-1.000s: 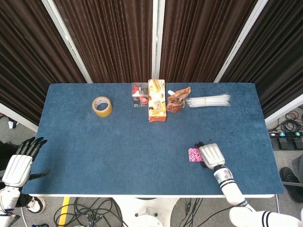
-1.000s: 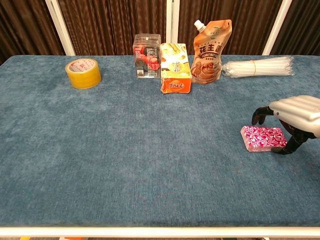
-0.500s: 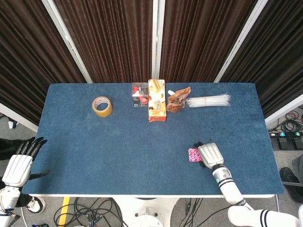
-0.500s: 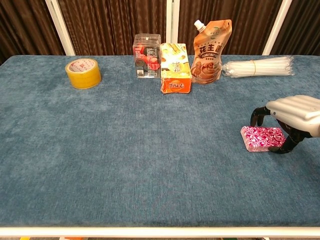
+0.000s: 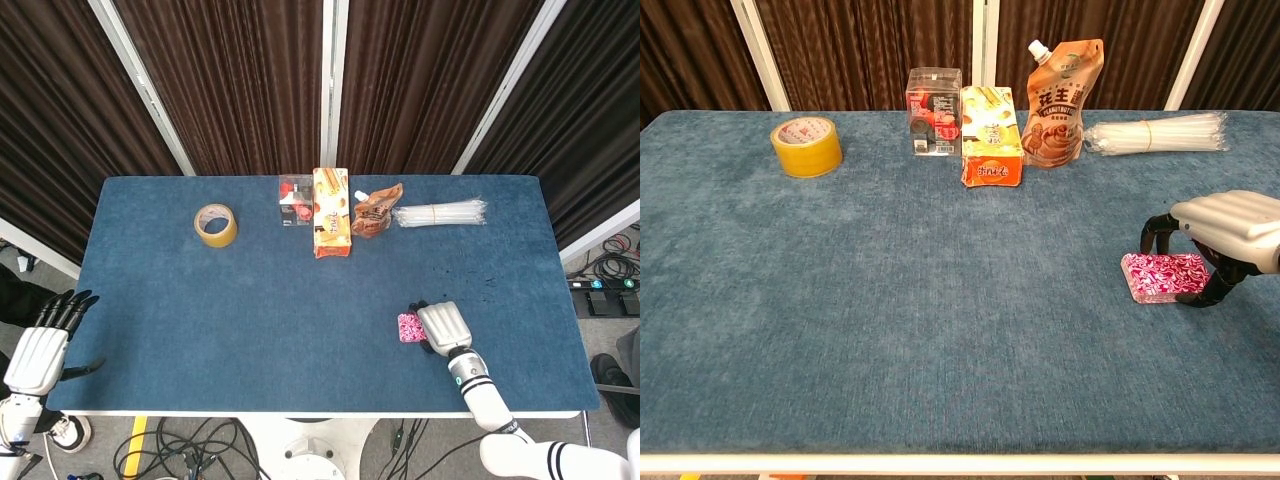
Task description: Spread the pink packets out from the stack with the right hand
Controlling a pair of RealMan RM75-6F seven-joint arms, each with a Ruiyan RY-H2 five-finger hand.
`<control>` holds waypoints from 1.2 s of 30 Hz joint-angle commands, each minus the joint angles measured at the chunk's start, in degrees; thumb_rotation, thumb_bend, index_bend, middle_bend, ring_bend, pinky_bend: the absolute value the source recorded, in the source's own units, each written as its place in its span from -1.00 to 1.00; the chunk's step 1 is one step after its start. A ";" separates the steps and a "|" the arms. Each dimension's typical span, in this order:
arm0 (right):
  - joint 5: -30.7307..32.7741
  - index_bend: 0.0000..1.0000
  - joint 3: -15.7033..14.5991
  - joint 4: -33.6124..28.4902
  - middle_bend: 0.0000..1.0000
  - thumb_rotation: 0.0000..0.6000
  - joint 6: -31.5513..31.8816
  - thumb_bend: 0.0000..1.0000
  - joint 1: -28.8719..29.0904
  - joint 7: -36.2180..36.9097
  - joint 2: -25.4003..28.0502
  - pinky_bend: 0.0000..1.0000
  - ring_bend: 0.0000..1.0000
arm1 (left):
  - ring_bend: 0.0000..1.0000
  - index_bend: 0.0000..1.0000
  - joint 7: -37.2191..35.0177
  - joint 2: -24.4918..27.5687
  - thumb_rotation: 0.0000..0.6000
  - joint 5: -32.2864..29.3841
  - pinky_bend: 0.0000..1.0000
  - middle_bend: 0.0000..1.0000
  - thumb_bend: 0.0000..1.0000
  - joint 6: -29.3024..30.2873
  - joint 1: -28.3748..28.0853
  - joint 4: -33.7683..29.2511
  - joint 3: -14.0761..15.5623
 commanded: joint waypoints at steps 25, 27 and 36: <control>-2.29 -0.10 0.09 0.48 -0.17 1.00 1.31 -0.52 -0.15 2.72 -0.16 0.57 0.45 | -1.00 -0.74 -0.45 -0.09 1.00 -0.03 -0.81 -0.82 -1.00 -0.09 0.06 0.35 0.04; -2.34 -0.10 0.19 0.21 -0.17 1.00 1.32 -0.51 -0.09 2.81 -0.02 0.57 0.45 | -1.00 -0.74 -0.49 -0.11 1.00 -0.04 -0.81 -0.82 -1.00 -0.15 0.05 0.39 0.05; -2.66 -0.10 1.43 -0.89 -0.16 1.00 1.07 -0.50 1.30 2.18 -0.71 0.57 0.45 | -1.00 -0.74 -0.57 -0.05 1.00 -0.01 -0.81 -0.82 -1.00 -0.02 0.08 0.40 0.02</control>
